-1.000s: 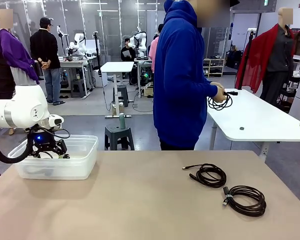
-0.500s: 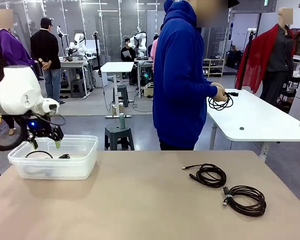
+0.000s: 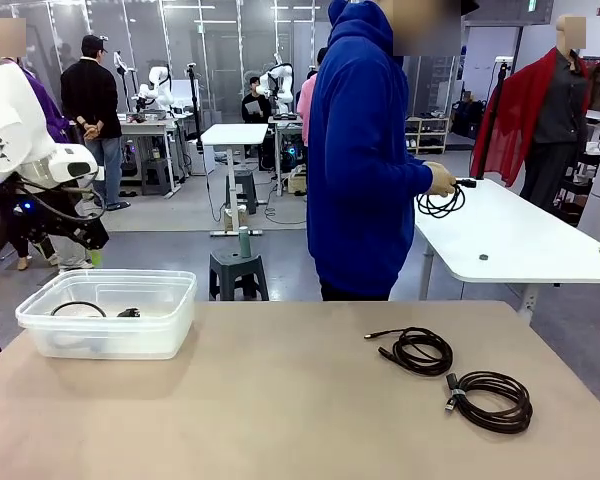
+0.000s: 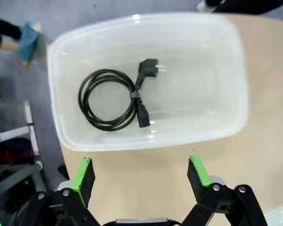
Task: Organize and store the cables.
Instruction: Place the Power Cable into the Organizing box.
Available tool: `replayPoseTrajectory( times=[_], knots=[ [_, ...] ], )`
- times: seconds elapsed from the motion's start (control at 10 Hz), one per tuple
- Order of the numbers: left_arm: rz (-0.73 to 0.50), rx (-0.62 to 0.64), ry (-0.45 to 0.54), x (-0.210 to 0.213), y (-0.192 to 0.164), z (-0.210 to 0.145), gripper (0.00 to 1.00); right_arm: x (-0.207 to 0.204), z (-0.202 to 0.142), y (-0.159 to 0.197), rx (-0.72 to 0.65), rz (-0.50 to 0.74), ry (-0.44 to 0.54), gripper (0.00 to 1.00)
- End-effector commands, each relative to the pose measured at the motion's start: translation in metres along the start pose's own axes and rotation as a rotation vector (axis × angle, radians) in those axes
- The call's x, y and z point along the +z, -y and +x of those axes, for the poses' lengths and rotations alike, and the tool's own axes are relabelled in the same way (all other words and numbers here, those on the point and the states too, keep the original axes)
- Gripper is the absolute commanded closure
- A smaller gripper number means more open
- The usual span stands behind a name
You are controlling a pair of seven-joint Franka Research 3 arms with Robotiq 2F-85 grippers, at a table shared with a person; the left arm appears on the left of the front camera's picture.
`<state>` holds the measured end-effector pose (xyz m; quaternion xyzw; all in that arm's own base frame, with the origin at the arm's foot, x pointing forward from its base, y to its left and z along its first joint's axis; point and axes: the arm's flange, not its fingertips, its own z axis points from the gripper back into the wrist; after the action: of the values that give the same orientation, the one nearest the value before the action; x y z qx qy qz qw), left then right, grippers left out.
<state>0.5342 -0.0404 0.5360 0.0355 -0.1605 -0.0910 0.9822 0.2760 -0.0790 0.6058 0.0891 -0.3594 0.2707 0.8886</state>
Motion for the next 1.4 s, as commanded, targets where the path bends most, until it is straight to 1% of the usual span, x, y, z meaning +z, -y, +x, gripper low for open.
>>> replayPoseTrajectory(
  times=[0.0, 0.2, 0.3, 0.5, 0.6, 0.7, 0.8, 0.9, 1.0, 1.1, 1.2, 1.3],
  knots=[
    [-0.037, -0.114, 0.058, 0.014, 0.012, -0.027, 0.00, 0.000, -0.001, 0.001, -0.002, 0.002, 0.002, 0.00],
    [-0.087, -0.197, 0.117, 0.039, 0.031, -0.059, 0.00, 0.000, -0.001, 0.001, -0.002, 0.002, 0.002, 0.00],
    [-0.156, -0.227, 0.123, 0.048, 0.038, -0.074, 0.00, 0.000, -0.001, 0.001, -0.002, 0.002, 0.002, 0.00],
    [-0.188, -0.267, 0.147, 0.076, 0.045, -0.110, 0.00, 0.000, -0.001, 0.001, -0.002, 0.002, 0.002, 0.00],
    [-0.235, -0.302, 0.181, 0.091, 0.048, -0.125, 0.00, 0.000, -0.001, 0.001, -0.002, 0.002, 0.002, 0.00],
    [-0.249, -0.319, 0.207, 0.110, 0.050, -0.138, 0.00, 0.000, -0.001, 0.001, -0.002, 0.002, 0.002, 0.00],
    [-0.254, -0.329, 0.226, 0.137, 0.050, -0.148, 0.00, 0.000, -0.001, 0.001, -0.002, 0.002, 0.002, 0.00],
    [-0.264, -0.345, 0.201, 0.170, 0.048, -0.157, 0.00, 0.000, -0.001, 0.001, -0.002, 0.002, 0.002, 0.00],
    [-0.274, -0.412, 0.211, 0.183, 0.043, -0.160, 0.00, 0.000, -0.001, 0.001, -0.002, 0.002, 0.002, 0.00],
    [-0.289, -0.491, 0.251, 0.184, 0.033, -0.162, 0.00, 0.000, -0.001, 0.001, -0.002, 0.002, 0.002, 0.00],
    [-0.292, -0.530, 0.292, 0.175, 0.022, -0.163, 0.00, 0.000, -0.001, 0.001, -0.002, 0.002, 0.002, 0.00],
    [-0.338, -0.561, 0.342, 0.176, 0.011, -0.167, 0.00, 0.000, -0.001, 0.001, -0.002, 0.002, 0.002, 0.00]
  ],
)
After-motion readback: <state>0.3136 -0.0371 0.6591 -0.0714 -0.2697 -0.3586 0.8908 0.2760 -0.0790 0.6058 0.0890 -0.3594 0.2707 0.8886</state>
